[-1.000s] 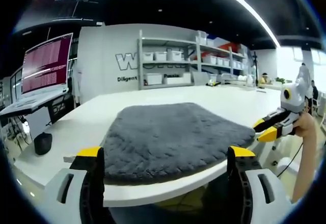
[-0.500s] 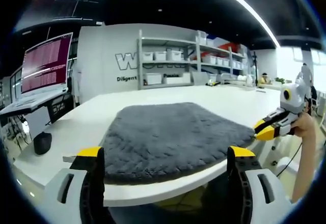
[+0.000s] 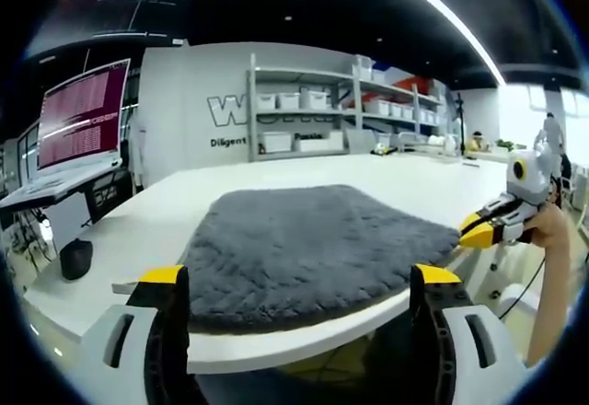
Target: Open the folded towel by lifting each exposed corner and separating the folded layers until the towel lies flat within the target outline without major curled edges
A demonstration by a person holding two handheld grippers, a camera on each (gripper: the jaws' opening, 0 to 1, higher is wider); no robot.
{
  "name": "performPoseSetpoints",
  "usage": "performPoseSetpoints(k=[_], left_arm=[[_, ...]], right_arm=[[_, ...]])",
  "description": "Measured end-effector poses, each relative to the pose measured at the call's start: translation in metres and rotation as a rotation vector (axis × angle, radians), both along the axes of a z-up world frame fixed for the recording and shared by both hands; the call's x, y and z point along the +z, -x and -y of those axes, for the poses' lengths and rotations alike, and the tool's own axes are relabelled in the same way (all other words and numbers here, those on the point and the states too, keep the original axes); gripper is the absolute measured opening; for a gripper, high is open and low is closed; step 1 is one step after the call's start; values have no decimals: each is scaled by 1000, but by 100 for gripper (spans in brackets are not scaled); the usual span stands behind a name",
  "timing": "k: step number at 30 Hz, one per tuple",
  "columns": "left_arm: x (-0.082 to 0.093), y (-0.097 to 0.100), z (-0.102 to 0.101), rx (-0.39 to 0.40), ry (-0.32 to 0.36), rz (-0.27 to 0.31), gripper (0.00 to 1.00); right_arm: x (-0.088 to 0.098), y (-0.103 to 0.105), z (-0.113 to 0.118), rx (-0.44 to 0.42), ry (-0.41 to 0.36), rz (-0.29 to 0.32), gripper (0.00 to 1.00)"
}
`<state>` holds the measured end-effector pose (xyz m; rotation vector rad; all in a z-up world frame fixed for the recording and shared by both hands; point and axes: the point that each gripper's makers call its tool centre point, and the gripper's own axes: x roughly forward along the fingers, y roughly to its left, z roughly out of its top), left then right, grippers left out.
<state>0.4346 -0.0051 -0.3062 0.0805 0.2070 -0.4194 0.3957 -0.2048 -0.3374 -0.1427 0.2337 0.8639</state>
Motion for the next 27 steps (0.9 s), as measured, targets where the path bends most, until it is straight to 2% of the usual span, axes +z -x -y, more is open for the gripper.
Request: performPoseSetpoints(k=[12, 21, 27], left_arm=[[0, 0, -1, 2, 2, 0, 98], [0, -1, 0, -1, 2, -1, 98], [-1, -1, 1, -4, 0, -2, 98]], right_arm=[[5, -7, 11, -61, -16, 16, 1], [7, -17, 30, -155, -14, 31, 1], [7, -25, 47, -256, 23, 50, 1]])
